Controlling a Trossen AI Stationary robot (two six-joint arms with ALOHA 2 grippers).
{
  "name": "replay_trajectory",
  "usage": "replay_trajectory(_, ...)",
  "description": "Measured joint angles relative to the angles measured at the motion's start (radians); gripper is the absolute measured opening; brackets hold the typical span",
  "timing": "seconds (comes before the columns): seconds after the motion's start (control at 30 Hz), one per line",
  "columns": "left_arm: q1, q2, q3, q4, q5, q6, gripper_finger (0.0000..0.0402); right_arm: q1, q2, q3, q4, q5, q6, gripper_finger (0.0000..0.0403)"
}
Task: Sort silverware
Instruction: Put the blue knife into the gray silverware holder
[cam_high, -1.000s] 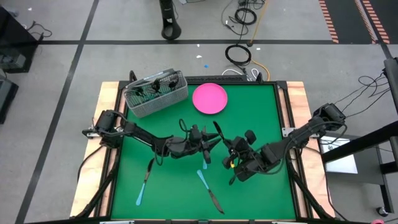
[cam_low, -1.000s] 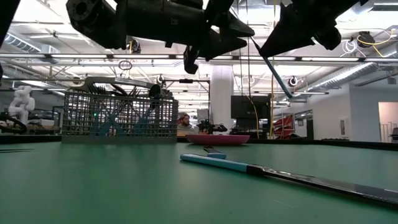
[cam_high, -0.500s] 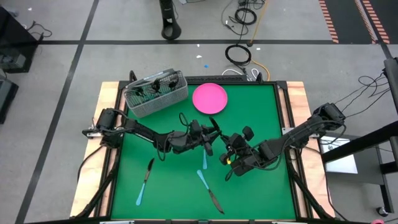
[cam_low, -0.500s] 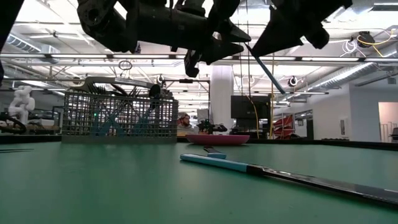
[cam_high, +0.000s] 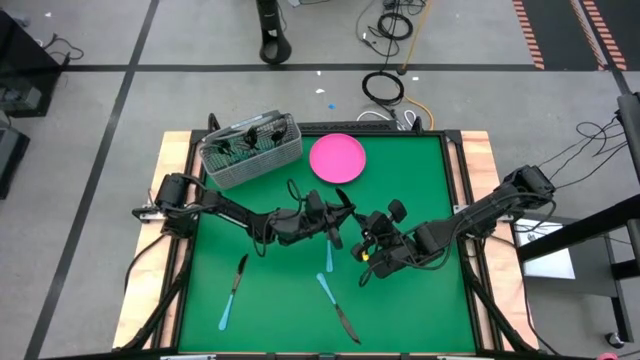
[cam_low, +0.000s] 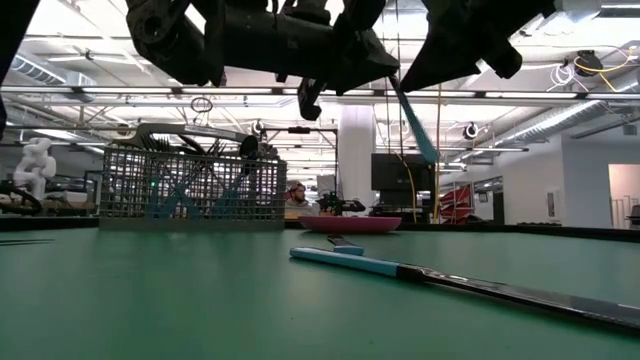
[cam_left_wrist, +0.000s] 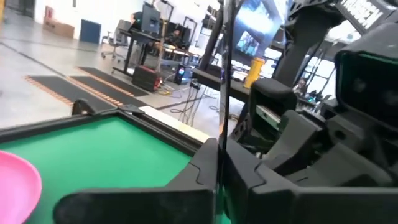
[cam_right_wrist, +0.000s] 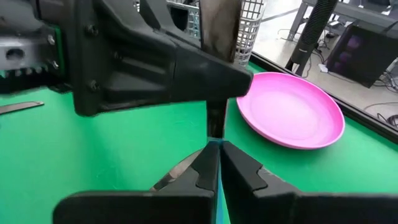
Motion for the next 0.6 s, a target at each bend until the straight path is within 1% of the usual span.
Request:
replay_trajectory(0.17, 0.001, 0.000, 0.000, 0.015, 0.012, 0.023, 0.0005, 0.000, 0.000, 0.000, 0.000, -0.001, -0.007, 0.0013)
replay_trajectory(0.27, 0.001, 0.000, 0.000, 0.014, 0.013, 0.035, 0.0004, 0.000, 0.000, 0.000, -0.001, -0.004, -0.042, 0.0029)
replay_trajectory(0.4, 0.001, 0.000, 0.000, 0.013, 0.005, 0.095, 0.0003, 0.010, -0.030, 0.000, -0.004, -0.032, -0.084, 0.0072)
replay_trajectory(0.5, 0.000, -0.006, 0.000, 0.006, -0.027, 0.183, 0.0002, 0.027, -0.081, 0.000, -0.031, -0.065, -0.086, 0.0112)
replay_trajectory(0.6, 0.002, -0.064, -0.003, -0.092, -0.074, 0.270, 0.0002, 0.059, -0.125, 0.000, -0.090, -0.113, -0.041, 0.0144)
